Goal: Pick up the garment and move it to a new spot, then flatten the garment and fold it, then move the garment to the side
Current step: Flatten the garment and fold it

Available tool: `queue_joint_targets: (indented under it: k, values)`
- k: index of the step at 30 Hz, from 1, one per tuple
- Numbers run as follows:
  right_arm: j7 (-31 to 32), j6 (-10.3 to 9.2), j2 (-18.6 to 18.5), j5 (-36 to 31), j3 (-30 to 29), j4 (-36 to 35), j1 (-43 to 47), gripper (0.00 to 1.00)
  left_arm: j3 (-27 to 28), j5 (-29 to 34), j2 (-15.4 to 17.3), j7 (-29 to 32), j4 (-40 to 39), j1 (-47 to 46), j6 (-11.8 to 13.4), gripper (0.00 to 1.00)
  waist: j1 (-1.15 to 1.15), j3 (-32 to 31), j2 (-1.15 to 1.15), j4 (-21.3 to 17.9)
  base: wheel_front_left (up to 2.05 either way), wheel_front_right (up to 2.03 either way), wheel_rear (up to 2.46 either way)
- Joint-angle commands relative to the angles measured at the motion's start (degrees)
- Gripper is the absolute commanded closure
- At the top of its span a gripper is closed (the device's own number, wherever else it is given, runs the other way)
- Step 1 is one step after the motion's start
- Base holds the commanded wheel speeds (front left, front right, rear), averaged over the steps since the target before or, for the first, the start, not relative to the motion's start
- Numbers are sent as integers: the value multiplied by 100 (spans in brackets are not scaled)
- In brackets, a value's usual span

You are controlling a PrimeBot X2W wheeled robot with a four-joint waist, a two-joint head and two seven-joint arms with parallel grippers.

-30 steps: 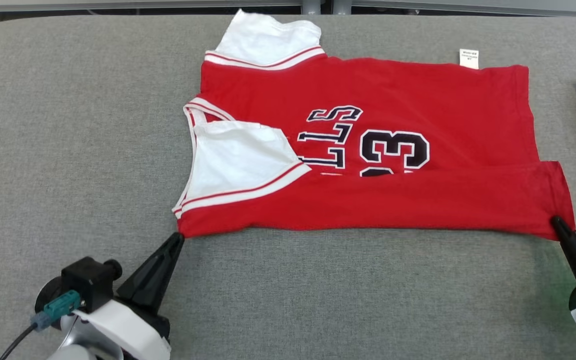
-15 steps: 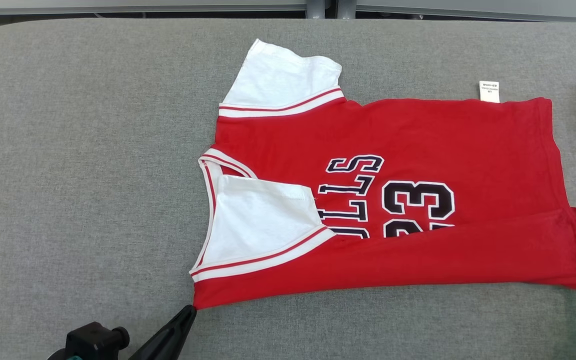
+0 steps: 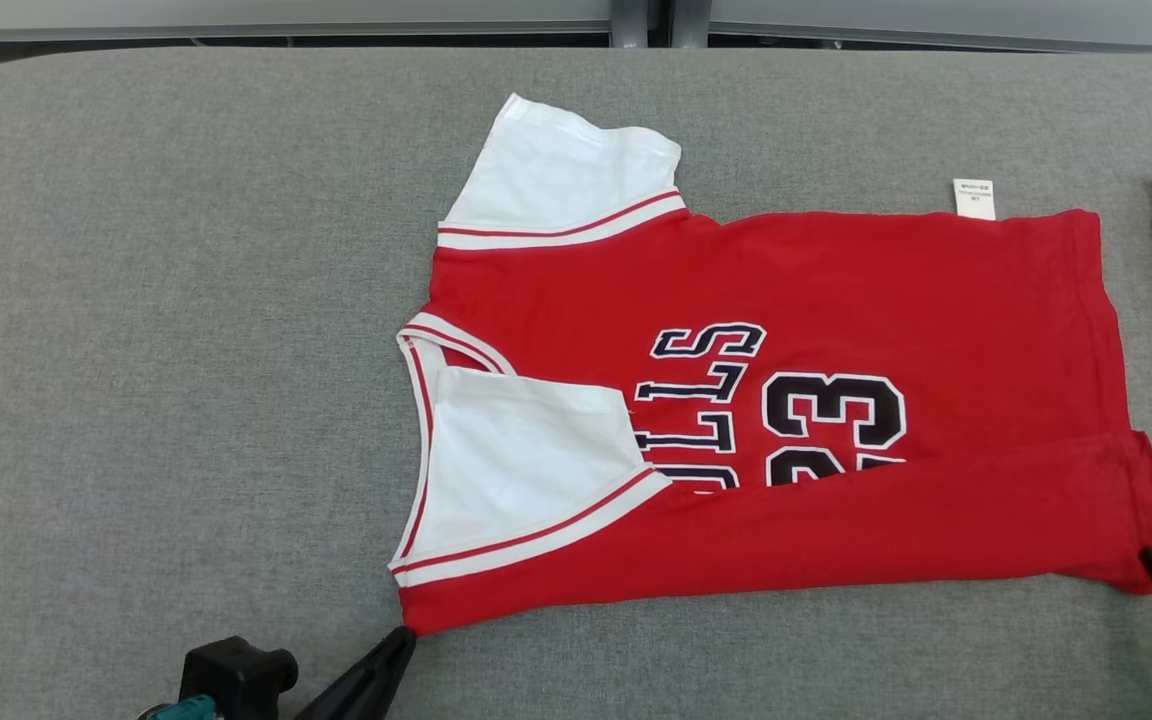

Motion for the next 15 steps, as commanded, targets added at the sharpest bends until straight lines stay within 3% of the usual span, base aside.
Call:
queue_joint_targets:
  k: [1, 2, 6, 11, 15]
  values:
    - [-7, -3, -43, -37, -53, 25, -84, 0, -11, -8, -32, 36, 35, -102, 32, 12, 0, -33, 0, -33, 0, 0, 0]
    - [-28, -3, -59, -44, -91, 23, -74, 0, -6, -36, -46, 69, 48, -100, 57, 0, 0, -51, 0, -48, 0, 0, 0]
    - [-143, -3, -74, -303, -319, -19, -136, 0, 131, -91, 7, 52, -122, -21, 233, 0, 0, -121, 0, -118, 0, 0, 0]
    - [-220, -3, 331, -1057, -683, -176, -434, 0, 752, -152, 262, -110, -761, -250, 518, 0, 0, -126, 0, -207, 0, 0, 0]
    - [-227, -3, 780, -1601, -845, -315, -791, 0, 1148, -176, 516, 219, -1040, -1089, 411, 0, 0, 20, 0, -251, 0, 0, 0]
